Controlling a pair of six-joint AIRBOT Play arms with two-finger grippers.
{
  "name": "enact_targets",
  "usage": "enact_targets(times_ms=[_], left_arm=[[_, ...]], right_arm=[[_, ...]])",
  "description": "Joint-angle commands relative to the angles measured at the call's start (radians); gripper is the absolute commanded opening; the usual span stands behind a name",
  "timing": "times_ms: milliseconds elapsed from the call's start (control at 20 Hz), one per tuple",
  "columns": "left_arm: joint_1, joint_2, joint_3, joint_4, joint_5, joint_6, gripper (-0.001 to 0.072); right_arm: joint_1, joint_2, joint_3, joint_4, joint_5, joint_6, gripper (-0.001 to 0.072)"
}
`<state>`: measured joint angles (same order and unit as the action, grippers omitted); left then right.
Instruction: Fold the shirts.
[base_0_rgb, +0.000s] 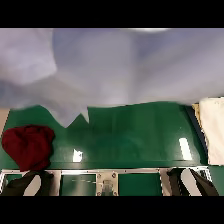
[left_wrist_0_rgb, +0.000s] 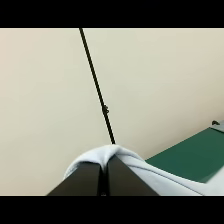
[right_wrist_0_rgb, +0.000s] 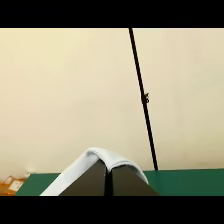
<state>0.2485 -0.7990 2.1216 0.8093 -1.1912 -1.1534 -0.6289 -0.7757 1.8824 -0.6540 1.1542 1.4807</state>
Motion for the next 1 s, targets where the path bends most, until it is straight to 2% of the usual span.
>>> enact_targets(times_ms=[0, 150, 250, 400, 500, 650, 750, 850, 950], left_arm=[[0.0, 0.015, -0.066, -0.006, 0.022, -0.009, 0.002], [0.0, -0.037, -0.253, -0.054, 0.01, -0.008, 0.002], [-0.001, -0.121, -0.39, -0.12, -0.014, -0.001, 0.002], [-0.054, -0.311, -0.581, -0.174, 0.018, 0.087, 0.002], [-0.135, -0.468, -0.667, -0.173, 0.076, 0.147, 0.002], [-0.217, -0.724, -0.689, -0.151, 0.205, 0.158, 0.002], [-0.218, -0.847, -0.689, -0.187, 0.29, 0.105, 0.002], [-0.207, -0.908, -0.689, -0.251, 0.367, 0.102, 0.002], [-0.207, -0.915, -0.684, -0.253, 0.444, 0.114, 0.002]], right_arm=[[-0.015, 0.013, -0.033, -0.034, -0.022, 0.012, 0.0011], [-0.003, -0.036, -0.22, -0.005, -0.015, -0.007, 0.0011], [0.077, -0.082, -0.392, -0.001, -0.056, -0.074, 0.0011], [0.236, -0.208, -0.622, -0.017, -0.221, -0.166, 0.0011], [0.299, -0.345, -0.711, -0.019, -0.331, -0.184, 0.0011], [0.343, -0.603, -0.72, -0.014, -0.442, -0.184, 0.0011], [0.348, -0.756, -0.684, 0.001, -0.474, -0.184, 0.0011], [0.348, -0.882, -0.62, 0.019, -0.473, -0.184, 0.0011], [0.348, -0.967, -0.551, 0.038, -0.474, -0.184, 0.0011]])
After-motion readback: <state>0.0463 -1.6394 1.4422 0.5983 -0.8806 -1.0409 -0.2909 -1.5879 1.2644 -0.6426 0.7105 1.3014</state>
